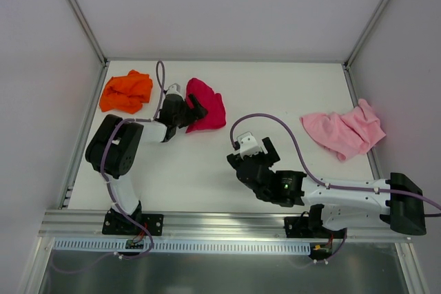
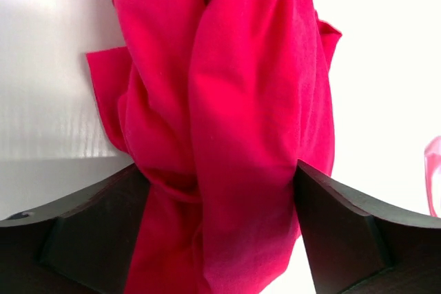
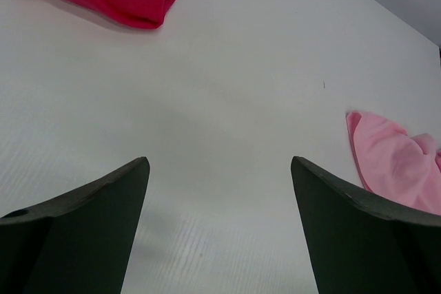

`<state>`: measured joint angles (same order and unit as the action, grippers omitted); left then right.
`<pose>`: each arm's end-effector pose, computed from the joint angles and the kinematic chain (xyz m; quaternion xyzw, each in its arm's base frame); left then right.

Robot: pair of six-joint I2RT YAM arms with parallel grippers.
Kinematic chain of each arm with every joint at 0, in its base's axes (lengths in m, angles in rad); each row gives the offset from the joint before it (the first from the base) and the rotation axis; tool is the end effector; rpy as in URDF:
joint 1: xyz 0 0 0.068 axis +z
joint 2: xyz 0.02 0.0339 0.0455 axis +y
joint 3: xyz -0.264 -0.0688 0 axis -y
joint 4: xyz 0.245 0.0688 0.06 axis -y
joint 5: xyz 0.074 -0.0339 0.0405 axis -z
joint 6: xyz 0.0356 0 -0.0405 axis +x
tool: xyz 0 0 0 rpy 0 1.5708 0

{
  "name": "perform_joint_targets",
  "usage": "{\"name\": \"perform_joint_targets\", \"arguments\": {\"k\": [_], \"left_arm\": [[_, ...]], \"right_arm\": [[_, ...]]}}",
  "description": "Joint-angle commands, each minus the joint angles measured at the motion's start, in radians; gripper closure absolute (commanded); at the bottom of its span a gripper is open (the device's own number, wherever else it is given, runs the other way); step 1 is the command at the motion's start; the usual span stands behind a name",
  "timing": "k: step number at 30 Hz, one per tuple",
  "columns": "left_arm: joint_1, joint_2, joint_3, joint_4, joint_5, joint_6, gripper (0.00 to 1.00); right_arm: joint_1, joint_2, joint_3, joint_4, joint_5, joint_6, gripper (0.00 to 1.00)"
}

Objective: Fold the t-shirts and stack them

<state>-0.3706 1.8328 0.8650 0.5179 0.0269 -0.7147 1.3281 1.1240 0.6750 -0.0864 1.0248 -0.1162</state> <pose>0.3496 -0.1369 0.1531 -0.1380 0.8357 -0.2842 0.4493 0.0853 0.2181 0.2521 -0.3186 0.7287 -0.1045 0.5972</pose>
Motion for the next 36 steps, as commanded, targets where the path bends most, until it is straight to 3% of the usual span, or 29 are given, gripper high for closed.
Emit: {"name": "perform_joint_targets", "arguments": {"k": [1, 4, 5, 8, 11, 12, 22, 36], "left_arm": [[0.002, 0.019, -0.046, 0.065, 0.128, -0.046, 0.19], [0.012, 0.031, -0.061, 0.099, 0.169, -0.075, 0.38], [0.015, 0.04, -0.061, 0.103, 0.18, -0.081, 0.5], [0.028, 0.055, -0.064, 0.132, 0.234, -0.098, 0.65], [0.032, 0.066, -0.058, 0.136, 0.251, -0.1, 0.95], [0.035, 0.066, -0.057, 0.136, 0.255, -0.1, 1.0], [0.036, -0.046, 0.021, 0.107, 0.239, 0.04, 1.0], [0.041, -0.081, 0.354, -0.332, -0.103, 0.259, 1.0]], "right_arm": [[0.0, -0.009, 0.034, 0.02, 0.029, 0.004, 0.1], [0.0, -0.016, 0.029, 0.016, 0.035, 0.007, 0.1], [0.0, -0.023, 0.026, 0.014, 0.037, 0.009, 0.1], [0.0, -0.038, 0.018, 0.019, 0.041, 0.009, 0.11], [0.0, -0.062, 0.008, 0.022, 0.041, 0.009, 0.11], [0.0, -0.072, 0.003, 0.025, 0.041, 0.01, 0.11], [0.0, -0.07, 0.005, 0.024, 0.029, 0.018, 0.11], [0.006, -0.075, 0.001, 0.033, 0.011, 0.015, 0.11]]}}
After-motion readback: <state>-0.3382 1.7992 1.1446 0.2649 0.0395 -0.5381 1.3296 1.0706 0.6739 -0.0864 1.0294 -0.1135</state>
